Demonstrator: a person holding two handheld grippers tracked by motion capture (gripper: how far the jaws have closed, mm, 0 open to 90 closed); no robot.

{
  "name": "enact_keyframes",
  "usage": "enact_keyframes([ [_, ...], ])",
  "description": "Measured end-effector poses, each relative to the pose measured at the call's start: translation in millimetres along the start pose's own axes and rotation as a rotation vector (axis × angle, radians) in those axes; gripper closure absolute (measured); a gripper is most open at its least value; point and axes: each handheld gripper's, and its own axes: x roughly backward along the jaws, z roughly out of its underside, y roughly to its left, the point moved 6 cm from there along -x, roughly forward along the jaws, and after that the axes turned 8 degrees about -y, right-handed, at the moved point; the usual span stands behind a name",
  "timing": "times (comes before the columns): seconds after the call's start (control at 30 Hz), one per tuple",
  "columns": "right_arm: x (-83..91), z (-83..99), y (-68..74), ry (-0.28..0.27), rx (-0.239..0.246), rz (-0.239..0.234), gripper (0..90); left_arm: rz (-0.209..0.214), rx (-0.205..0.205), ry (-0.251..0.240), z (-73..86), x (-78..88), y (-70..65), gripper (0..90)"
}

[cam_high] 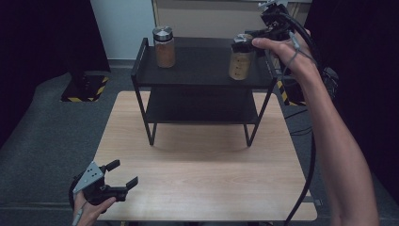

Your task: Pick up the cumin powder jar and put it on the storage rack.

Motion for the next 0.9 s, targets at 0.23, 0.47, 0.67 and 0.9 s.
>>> enact_keyframes([
  [0.23, -15.3, -3.8, -13.7, 0.014, -0.044, 0.132, 35.2, 0.004, -0.003, 0.001, -0.4, 0.5, 0.4, 1.2],
  [0.47, -20.9, -2.5, -28.7, -0.004, -0.1, 0.2, 35.2, 0.009, 0.0, 0.0, 0.0, 0.3, 1.2, 1.2],
  [0.67, -25.6, -1.3, -31.5, 0.003, -0.107, 0.216, 35.2, 0.008, 0.0, 0.001, 0.0, 0.4, 1.4, 1.2],
  [0.9, -30.1, 2.8, -33.4, 0.019, -0.114, 0.239, 35.2, 0.01, -0.002, 0.003, 0.0, 0.2, 1.4, 1.2],
])
